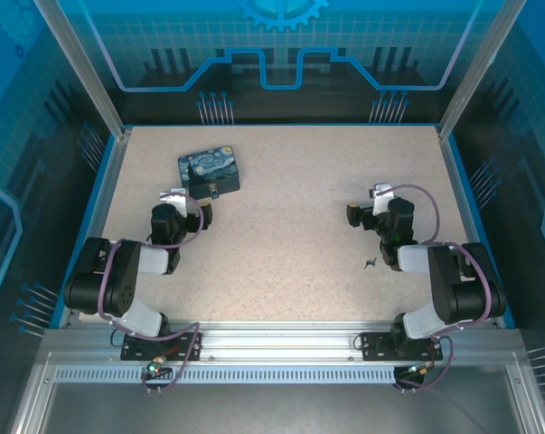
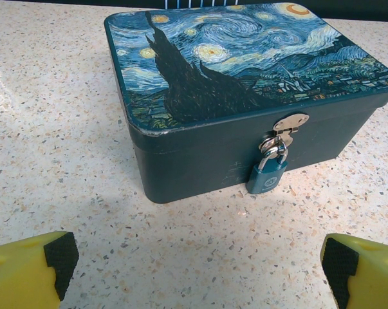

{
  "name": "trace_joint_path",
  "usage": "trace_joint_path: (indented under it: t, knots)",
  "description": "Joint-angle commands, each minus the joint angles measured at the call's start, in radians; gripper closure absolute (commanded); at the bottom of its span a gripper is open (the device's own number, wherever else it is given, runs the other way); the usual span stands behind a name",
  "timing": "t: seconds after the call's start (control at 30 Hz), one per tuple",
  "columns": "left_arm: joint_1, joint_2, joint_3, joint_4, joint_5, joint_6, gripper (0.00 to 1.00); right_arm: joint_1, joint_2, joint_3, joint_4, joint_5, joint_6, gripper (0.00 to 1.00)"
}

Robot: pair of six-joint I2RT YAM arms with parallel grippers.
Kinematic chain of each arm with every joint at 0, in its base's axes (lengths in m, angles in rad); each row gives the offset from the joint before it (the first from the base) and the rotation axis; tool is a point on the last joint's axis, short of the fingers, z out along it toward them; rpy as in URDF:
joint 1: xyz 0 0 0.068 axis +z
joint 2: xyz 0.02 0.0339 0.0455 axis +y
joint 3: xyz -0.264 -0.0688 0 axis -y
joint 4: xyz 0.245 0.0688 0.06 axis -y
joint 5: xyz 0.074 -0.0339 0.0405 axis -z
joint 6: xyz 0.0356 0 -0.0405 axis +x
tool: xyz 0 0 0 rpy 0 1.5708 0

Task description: Unlock the padlock with the key

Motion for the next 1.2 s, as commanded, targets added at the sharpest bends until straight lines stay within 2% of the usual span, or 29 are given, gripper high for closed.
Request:
trace_joint_path:
  t: [0.0, 0.17, 0.2, 0.33, 0.5, 0.63, 0.8, 0.93, 1.17]
  knots:
    - [0.012, -0.008, 0.018, 0.027, 0.017, 0.011, 0.01, -0.028, 0.0, 0.013, 0.003, -0.038, 0.002, 0.0]
    - [0.011, -0.012, 0.013, 0.036, 0.027, 0.018, 0.01, -0.026, -0.012, 0.011, 0.002, -0.015, 0.012, 0.0]
    - [0.005, -0.032, 0.016, 0.021, 0.027, 0.026, 0.01, -0.026, -0.045, 0.018, -0.043, 0.002, 0.018, 0.0]
    - [-0.005, -0.156, 0.085, -0.206, -0.086, -0.004, 0.01, -0.02, -0.223, 0.109, -0.35, 0.006, 0.057, 0.0]
    - [-0.006, -0.26, 0.204, -0.462, -0.155, -0.108, 0.01, -0.026, -0.277, 0.341, -0.816, -0.015, 0.389, 0.0]
    - [-0.005, -0.292, 0.319, -0.673, -0.173, -0.212, 0.01, -0.031, -0.247, 0.438, -0.922, -0.153, 0.417, 0.0]
    - [0.018, -0.19, 0.547, -0.94, -0.121, -0.259, 0.01, -0.023, -0.203, 0.53, -0.962, -0.338, 0.479, 0.0]
    - [0.043, -0.025, 0.754, -1.104, -0.097, -0.273, 0.01, 0.011, -0.114, 0.629, -1.003, -0.412, 0.56, 0.0]
    - [0.145, 0.214, 1.012, -1.271, 0.017, -0.433, 0.01, 0.084, 0.004, 0.782, -1.105, -0.413, 0.573, 0.0]
